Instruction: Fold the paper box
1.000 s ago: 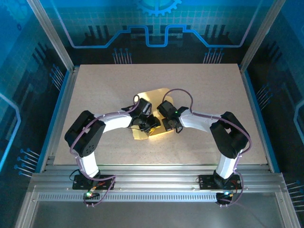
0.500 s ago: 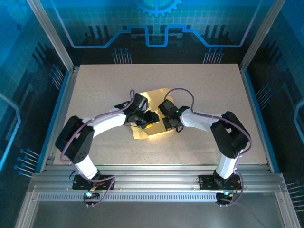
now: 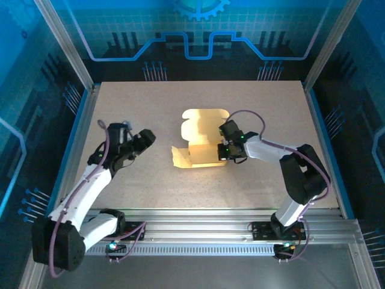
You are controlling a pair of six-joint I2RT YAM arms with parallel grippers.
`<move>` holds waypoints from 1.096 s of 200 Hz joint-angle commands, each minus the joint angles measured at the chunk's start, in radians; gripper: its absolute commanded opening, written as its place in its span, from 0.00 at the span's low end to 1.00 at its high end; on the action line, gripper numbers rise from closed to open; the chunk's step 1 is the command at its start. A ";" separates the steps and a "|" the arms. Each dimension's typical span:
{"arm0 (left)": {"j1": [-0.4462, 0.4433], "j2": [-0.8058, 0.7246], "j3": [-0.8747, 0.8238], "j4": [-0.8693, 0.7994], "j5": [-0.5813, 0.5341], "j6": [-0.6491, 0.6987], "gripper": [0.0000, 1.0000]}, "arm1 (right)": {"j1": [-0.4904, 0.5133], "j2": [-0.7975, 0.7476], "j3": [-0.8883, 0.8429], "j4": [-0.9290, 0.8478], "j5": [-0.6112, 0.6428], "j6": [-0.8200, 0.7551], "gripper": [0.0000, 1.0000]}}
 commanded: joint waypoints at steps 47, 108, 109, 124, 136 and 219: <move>0.096 0.195 -0.220 0.612 0.478 -0.120 0.92 | -0.127 -0.175 -0.028 0.058 -0.372 -0.006 0.06; -0.071 0.348 -0.201 0.970 0.573 -0.222 0.91 | -0.165 -0.186 -0.030 0.101 -0.510 0.031 0.06; -0.075 0.350 -0.200 0.970 0.573 -0.222 0.90 | -0.165 -0.186 -0.030 0.101 -0.511 0.031 0.06; -0.122 0.376 -0.189 0.986 0.565 -0.217 0.83 | -0.165 -0.184 -0.026 0.100 -0.512 0.032 0.06; -0.152 0.395 -0.186 1.011 0.563 -0.233 0.80 | -0.165 -0.182 -0.023 0.097 -0.511 0.031 0.06; -0.157 0.324 -0.224 1.019 0.564 -0.225 0.78 | -0.164 -0.180 -0.033 0.061 -0.440 0.009 0.06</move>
